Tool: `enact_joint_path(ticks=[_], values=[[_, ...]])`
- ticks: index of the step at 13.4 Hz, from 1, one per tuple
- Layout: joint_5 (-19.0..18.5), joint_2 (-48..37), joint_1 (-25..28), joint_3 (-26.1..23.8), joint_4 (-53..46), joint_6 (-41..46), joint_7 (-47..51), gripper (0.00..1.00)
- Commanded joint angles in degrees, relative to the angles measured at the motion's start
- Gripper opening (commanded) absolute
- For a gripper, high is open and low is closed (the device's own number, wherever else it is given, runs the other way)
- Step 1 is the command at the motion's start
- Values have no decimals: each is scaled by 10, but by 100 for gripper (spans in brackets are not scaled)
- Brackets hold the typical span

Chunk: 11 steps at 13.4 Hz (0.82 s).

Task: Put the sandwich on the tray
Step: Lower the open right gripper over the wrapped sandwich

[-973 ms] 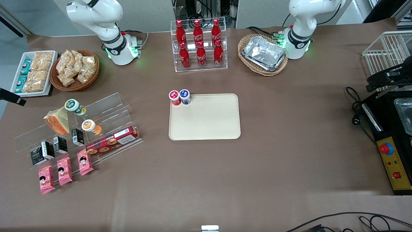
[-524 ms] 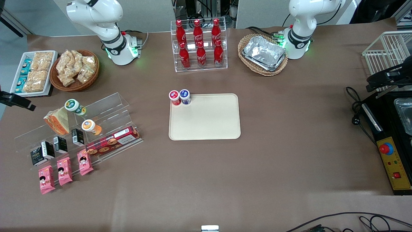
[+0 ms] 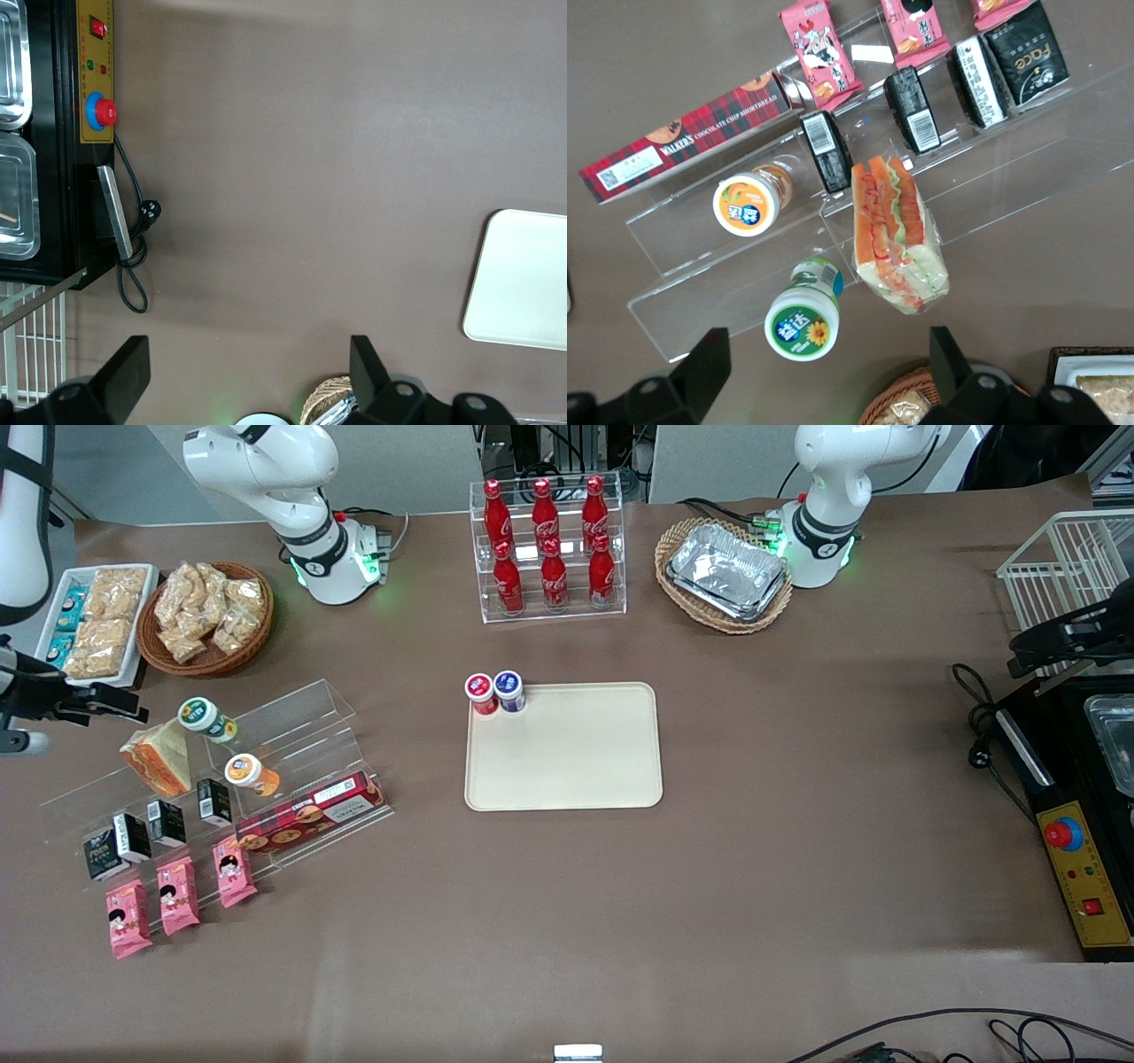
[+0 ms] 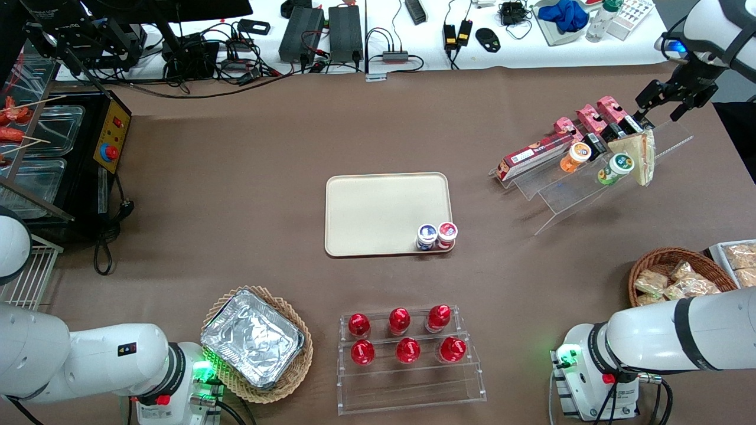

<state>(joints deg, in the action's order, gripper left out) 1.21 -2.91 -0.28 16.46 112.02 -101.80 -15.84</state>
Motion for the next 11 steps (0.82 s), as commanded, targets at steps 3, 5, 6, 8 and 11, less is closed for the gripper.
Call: enact_joint_path(ticks=[3, 5, 6, 8, 11], values=[[-8, -12, -8, -2, 91, -96, -29, 100], [-30, -2, -7, -3, 99, -117, -31, 100], [-42, 1, -7, -3, 101, -125, -31, 100], [-55, 6, -7, -3, 101, -133, -31, 100], [-65, 22, -7, -3, 101, -155, -31, 100]])
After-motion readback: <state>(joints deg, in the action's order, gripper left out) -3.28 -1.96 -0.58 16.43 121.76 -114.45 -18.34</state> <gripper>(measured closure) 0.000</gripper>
